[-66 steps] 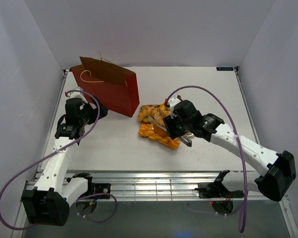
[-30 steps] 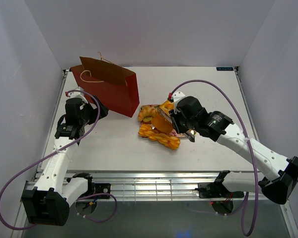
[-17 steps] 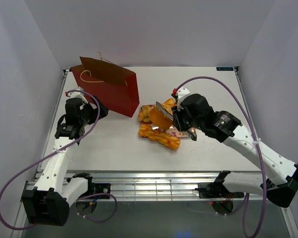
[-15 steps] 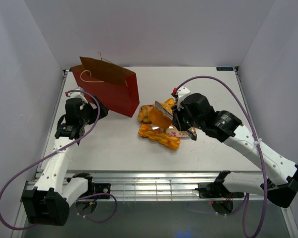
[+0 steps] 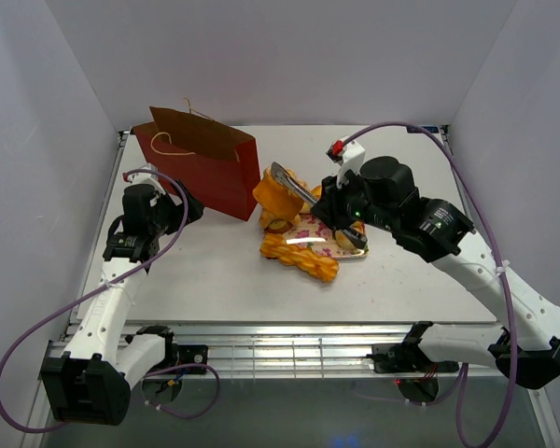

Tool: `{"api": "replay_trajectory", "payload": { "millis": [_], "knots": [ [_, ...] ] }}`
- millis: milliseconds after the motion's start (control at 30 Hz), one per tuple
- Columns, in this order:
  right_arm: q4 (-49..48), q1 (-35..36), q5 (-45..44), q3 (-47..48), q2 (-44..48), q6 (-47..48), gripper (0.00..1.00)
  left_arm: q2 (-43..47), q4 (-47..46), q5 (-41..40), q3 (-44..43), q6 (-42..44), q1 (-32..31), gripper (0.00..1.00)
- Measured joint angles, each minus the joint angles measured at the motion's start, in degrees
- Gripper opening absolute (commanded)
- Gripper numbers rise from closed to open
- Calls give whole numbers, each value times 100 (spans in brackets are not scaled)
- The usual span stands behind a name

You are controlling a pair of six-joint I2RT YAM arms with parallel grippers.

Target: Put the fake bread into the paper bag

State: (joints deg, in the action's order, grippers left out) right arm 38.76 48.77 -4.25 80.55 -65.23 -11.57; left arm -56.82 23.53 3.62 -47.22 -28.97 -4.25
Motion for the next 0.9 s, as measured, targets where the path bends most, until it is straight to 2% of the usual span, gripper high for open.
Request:
{"api": "replay_trajectory", "payload": {
  "millis": [467,900],
  "knots": [
    [-439,0,188,1379,-861,-20,8,17,-2,7,0,-2,0,98],
    [-835,0,365,3101,-2232,35,8,184,-2,-76,0,-22,0,98]
  ]
}}
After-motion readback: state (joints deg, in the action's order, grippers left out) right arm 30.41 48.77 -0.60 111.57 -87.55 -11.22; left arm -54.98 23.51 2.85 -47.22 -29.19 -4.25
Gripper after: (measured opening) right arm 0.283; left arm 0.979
